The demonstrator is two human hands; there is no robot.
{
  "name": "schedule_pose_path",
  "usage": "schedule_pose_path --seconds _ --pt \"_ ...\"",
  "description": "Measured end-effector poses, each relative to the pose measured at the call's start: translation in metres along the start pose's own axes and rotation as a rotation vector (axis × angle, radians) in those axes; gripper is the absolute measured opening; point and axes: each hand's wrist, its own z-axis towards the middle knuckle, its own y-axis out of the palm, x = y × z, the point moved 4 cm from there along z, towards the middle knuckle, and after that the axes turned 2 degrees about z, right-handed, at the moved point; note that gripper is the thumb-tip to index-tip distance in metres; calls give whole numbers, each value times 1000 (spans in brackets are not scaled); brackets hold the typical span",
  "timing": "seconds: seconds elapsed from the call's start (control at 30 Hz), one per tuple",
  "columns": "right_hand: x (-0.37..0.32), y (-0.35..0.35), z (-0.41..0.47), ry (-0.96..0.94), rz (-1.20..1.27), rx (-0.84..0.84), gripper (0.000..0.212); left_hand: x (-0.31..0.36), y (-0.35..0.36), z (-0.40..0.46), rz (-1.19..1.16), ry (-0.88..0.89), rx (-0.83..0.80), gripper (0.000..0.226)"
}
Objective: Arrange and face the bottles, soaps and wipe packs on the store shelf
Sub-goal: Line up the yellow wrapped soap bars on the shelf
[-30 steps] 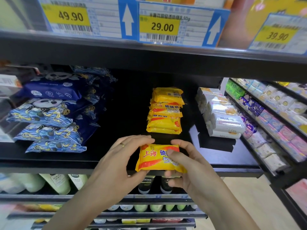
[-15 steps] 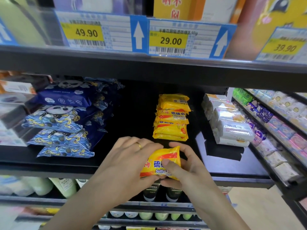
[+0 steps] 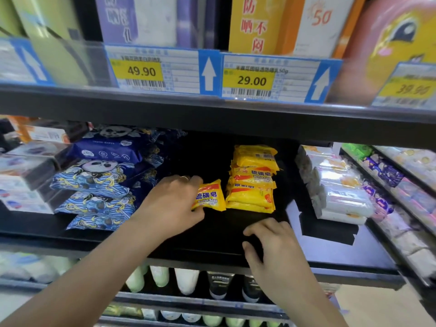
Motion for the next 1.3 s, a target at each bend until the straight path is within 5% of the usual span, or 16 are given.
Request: schedule_pose_path --seconds 0.2,0.47,0.57,0.7,0.83,1.1,1.3 --pt "7 2 -4 -51 3 -33 29 -13 14 17 104 18 -140 57" --pt "14 3 -9 22 128 -34 28 -12 31 20 68 10 -115 70" --pt "18 -3 -5 100 274 24 24 -7 26 7 -16 23 -31 80" --pt "30 -18 9 166 363 186 27 7 23 -26 -197 85 162 58" --pt "36 -30 28 162 319 223 27 18 42 -50 -326 45 206 36" --pt "34 -53 103 59 94 269 31 15 63 -56 -398 -14 165 40" --pt "38 -40 158 25 -108 56 44 11 63 -54 -479 -40 121 41"
